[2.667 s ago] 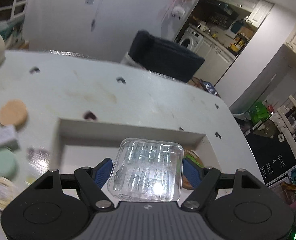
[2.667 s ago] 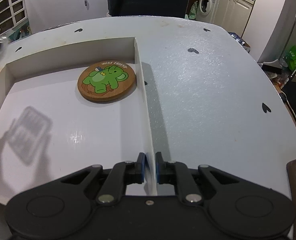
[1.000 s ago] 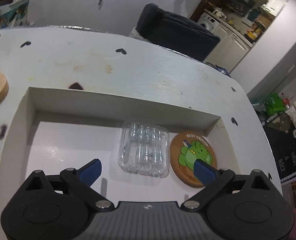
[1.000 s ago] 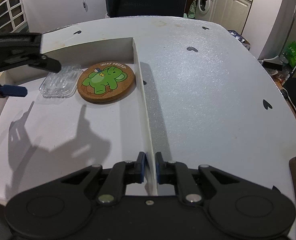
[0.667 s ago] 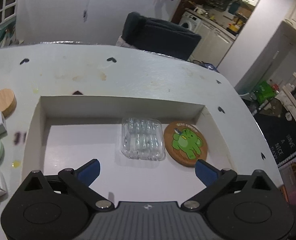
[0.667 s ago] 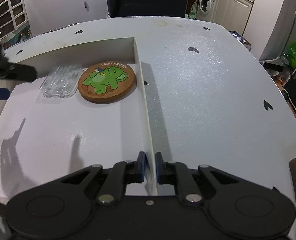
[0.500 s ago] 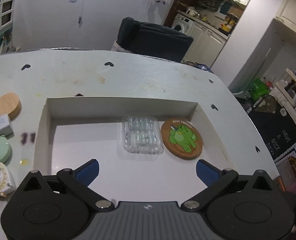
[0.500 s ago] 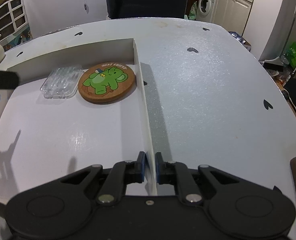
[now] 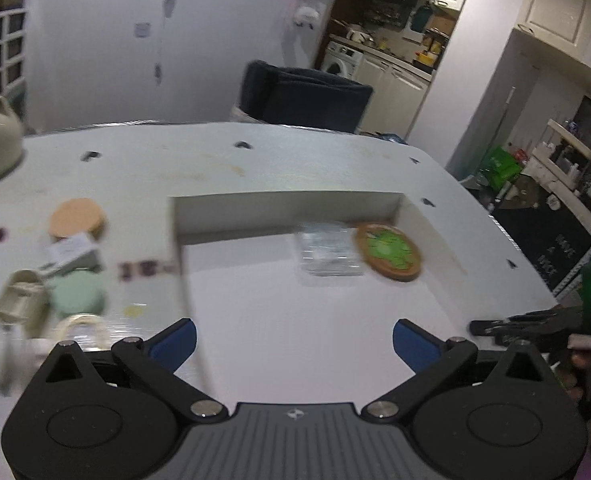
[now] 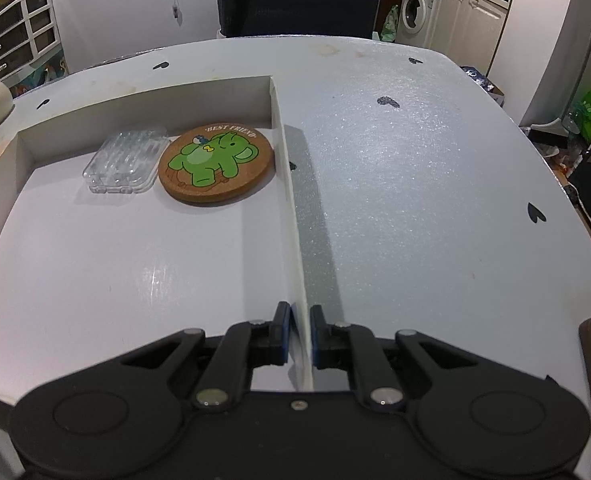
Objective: Organize rigid objects
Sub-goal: 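Move the left gripper back and grasp the round wooden lid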
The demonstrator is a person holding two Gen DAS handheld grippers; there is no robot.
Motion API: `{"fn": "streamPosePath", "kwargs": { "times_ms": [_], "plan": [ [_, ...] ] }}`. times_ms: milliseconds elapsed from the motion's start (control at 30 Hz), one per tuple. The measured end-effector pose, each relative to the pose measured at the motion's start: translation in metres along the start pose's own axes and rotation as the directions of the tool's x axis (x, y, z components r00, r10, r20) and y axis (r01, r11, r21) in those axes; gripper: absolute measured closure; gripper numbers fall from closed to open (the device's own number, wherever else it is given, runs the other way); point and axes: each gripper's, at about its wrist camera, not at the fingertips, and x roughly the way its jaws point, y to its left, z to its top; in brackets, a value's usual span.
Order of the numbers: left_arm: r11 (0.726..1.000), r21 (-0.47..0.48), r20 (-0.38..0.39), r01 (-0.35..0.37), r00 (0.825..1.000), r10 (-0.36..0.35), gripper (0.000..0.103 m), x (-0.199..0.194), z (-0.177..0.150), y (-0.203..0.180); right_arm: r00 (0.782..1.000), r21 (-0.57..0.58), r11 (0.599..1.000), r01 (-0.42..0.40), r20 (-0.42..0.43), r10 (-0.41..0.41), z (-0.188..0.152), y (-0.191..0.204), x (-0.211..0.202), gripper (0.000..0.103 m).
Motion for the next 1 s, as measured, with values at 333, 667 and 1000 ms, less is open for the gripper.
{"fn": "streamPosePath", "kwargs": {
  "times_ms": [333,667,1000],
  "plan": [
    [0.984,-0.056,0.049,-0.167,0.984,0.17,0.0,-0.021,-0.003,0.082,1.0,-0.009,1.0,0.001,0.005,-0.001,-0.001,0.001,0.0,0.093],
    [0.959,-0.194,0.03,-0.206,0.976,0.216,0.0,0.003,0.028,0.157,1.0,-0.037,0.999,0.022,-0.02,-0.023,0.004,0.007,0.002,0.09],
    [0.966,-0.116,-0.059,-0.23,0.973,0.225,0.0,0.061,0.072,0.182,1.0,-0.012,1.0,-0.007,-0.027,0.007,0.004,0.001,0.003,0.091]
  ]
}}
